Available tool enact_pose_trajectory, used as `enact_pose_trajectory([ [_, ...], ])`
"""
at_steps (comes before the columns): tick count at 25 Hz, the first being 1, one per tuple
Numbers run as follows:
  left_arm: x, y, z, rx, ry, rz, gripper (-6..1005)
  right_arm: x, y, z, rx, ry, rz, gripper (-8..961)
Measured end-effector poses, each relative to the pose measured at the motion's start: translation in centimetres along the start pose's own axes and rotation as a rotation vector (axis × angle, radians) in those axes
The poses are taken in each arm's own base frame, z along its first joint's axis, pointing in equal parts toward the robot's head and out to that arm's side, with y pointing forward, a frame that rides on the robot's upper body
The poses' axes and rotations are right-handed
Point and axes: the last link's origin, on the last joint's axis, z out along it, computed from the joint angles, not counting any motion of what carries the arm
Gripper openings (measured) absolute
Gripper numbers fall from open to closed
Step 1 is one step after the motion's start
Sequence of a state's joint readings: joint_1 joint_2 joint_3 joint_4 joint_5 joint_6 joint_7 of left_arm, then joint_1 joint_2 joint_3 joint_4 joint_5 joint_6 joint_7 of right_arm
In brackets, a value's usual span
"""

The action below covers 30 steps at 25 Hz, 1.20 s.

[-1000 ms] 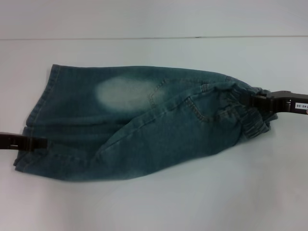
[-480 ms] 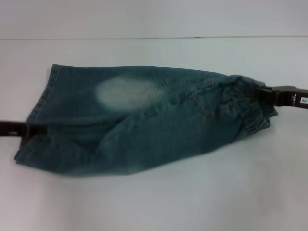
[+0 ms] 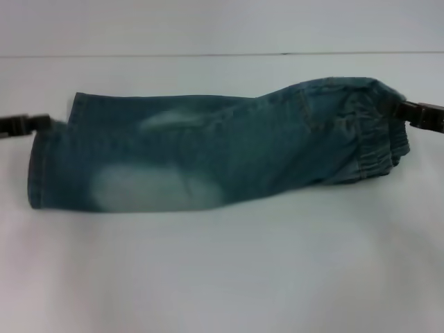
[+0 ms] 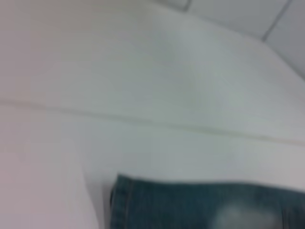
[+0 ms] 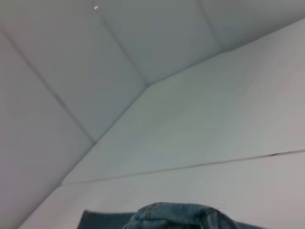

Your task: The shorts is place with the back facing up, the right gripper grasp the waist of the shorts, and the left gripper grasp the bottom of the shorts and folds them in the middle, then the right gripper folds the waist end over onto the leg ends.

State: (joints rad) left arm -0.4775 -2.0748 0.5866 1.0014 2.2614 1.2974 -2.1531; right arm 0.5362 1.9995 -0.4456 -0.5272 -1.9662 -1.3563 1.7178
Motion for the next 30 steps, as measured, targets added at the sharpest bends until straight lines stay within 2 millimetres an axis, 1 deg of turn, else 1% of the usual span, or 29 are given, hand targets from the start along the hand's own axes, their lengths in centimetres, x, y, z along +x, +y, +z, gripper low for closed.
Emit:
enact_pose_trajectory([
  [6, 1.6, -0.1, 1.2, 0.028, 0.099, -0.007, 15, 0.4, -1.1, 0.2, 0.083, -0.014, 0.018, 43],
  [15, 2.8, 0.1, 4.2, 0.068, 0.172, 0.012, 13, 1.0, -2.6, 0.7, 0.191, 0.011, 0.041, 49],
  [17, 2.9, 0.2, 4.5, 0.074, 0.174, 0.017, 12, 1.1, -3.0, 0.9, 0.222, 0.022, 0.043, 51],
  [19, 3.3, 0.4, 5.5, 0.098, 0.186, 0.036, 11, 1.2, -3.3, 1.1, 0.251, 0.036, 0.039, 52],
  [23, 3.6, 0.5, 6.2, 0.122, 0.195, 0.055, 10, 1.3, -3.4, 1.7, 0.274, 0.052, 0.022, 55],
  [30, 3.6, 0.3, 7.0, 0.161, 0.195, 0.067, 8, 0.9, -3.0, 2.7, 0.264, 0.065, -0.006, 59],
])
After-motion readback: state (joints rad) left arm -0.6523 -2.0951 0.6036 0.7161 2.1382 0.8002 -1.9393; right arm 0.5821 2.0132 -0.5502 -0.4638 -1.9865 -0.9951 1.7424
